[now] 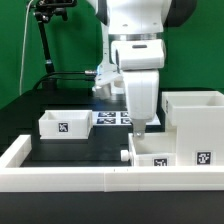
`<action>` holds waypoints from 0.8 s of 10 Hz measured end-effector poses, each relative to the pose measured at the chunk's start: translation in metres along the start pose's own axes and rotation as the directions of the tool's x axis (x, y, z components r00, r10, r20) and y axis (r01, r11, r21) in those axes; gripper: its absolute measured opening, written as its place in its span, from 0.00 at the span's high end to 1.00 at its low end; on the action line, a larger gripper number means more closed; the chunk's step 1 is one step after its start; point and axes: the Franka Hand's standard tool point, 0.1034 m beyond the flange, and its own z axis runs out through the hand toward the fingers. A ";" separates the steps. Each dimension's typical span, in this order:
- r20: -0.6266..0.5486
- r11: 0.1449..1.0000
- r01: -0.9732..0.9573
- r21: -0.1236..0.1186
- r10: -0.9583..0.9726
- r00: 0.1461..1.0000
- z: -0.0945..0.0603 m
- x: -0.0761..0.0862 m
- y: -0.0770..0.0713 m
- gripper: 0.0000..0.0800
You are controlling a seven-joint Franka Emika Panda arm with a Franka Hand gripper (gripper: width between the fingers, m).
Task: Assemble drawer
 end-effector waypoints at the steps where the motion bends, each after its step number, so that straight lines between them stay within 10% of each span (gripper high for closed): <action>1: 0.003 1.000 0.010 -0.003 -0.010 1.000 -0.002 -0.009 0.001 0.19; 8: -0.020 0.999 0.043 0.028 -0.043 0.999 0.022 -0.041 -0.009 0.19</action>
Offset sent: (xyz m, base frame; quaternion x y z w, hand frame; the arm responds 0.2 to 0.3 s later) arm -0.0068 -0.0133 -0.0283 0.0076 0.0276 -0.0322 0.9991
